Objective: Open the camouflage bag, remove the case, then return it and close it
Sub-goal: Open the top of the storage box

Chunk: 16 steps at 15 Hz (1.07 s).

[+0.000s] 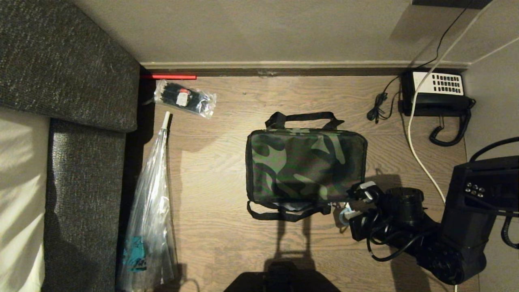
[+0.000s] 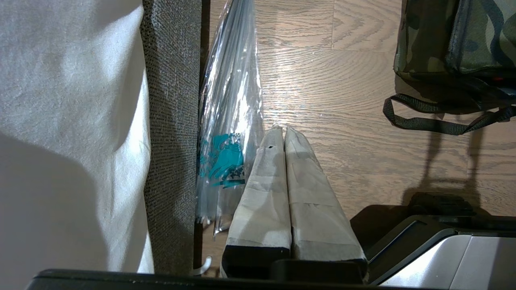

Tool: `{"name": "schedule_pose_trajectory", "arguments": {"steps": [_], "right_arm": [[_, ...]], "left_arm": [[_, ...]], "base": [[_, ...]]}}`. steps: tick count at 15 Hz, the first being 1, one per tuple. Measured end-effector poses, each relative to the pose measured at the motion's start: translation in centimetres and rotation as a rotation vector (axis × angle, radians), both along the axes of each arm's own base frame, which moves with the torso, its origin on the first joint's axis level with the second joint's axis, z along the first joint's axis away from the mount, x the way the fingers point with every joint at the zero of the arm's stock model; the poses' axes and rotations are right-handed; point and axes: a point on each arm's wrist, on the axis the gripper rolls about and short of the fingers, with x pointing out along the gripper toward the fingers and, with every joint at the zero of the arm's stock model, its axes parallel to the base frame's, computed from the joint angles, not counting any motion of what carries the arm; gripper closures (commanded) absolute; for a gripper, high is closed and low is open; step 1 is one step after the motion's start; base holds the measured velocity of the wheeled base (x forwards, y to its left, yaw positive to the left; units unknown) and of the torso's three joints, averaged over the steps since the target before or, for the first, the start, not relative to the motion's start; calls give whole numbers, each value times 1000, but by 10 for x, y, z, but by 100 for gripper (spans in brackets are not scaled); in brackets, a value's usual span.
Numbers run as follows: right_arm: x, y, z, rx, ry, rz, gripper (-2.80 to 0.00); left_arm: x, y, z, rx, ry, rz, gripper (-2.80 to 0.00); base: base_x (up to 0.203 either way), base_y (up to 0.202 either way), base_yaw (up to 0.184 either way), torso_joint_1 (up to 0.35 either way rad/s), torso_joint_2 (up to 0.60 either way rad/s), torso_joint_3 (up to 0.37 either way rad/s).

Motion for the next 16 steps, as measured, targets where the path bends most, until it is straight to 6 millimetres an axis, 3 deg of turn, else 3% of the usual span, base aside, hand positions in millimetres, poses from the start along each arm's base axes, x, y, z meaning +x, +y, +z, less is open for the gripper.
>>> {"name": "schedule_pose_trajectory", "arguments": {"steps": [16], "right_arm": [[6,-23,9,-7,-34,-67,0]], "left_arm": [[0,0,0,0,0,0,0]], "base": [[0,0,0,0,0,0]]}}
